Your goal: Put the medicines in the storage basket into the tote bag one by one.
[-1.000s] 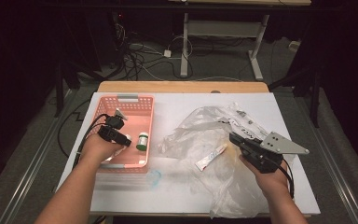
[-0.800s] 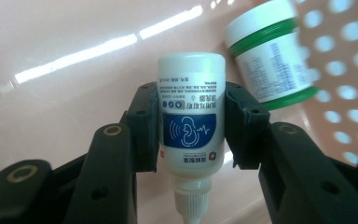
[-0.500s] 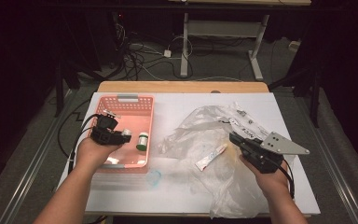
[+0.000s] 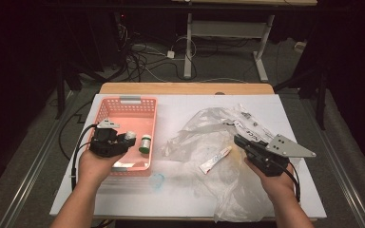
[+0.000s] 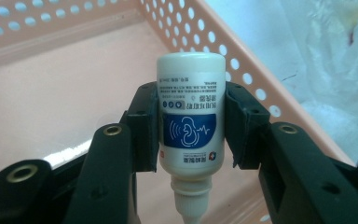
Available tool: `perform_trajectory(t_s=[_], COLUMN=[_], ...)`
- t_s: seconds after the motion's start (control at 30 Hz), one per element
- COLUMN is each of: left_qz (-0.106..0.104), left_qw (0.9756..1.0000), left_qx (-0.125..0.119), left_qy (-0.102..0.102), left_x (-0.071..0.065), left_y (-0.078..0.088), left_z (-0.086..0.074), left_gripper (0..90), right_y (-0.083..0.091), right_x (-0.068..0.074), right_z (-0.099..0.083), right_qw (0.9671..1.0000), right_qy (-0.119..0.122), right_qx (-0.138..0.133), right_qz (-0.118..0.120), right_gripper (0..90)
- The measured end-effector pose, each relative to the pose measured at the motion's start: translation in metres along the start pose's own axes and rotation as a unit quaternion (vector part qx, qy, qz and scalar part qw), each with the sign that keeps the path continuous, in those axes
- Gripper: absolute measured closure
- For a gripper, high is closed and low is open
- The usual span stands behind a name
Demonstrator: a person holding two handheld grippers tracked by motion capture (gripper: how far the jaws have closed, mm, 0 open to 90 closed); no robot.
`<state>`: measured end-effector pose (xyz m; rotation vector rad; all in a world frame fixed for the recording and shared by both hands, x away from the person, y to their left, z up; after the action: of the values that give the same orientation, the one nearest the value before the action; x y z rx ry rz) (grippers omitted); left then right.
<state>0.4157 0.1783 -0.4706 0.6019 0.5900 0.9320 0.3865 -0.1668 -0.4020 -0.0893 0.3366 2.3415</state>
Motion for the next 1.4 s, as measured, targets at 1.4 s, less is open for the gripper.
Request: perform_trajectory(t_s=[1.4], left_qz=[-0.11], left_qw=[0.9881], left_qx=[-0.093], left_qy=[-0.054], left_x=[-0.102], left_y=[0.019], left_z=[-0.006], left_gripper=[57.9], right_y=[-0.001], right_x=[0.002], right_z=[-0.001], right_qw=[1.0], right_qy=[0.005], right_qx=[0.0], right_qz=[0.005], right_gripper=[89.7])
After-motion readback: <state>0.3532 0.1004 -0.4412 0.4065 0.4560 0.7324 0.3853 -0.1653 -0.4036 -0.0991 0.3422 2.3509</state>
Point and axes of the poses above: each handheld gripper's, and its own axes: y roughly backward along the jaws, z roughly out of its top, x roughly to its left, the point moved 10 cm from there along -y, roughly forward along the jaws, and after that the axes turned 5 degrees about y, right-handed, at the moved point
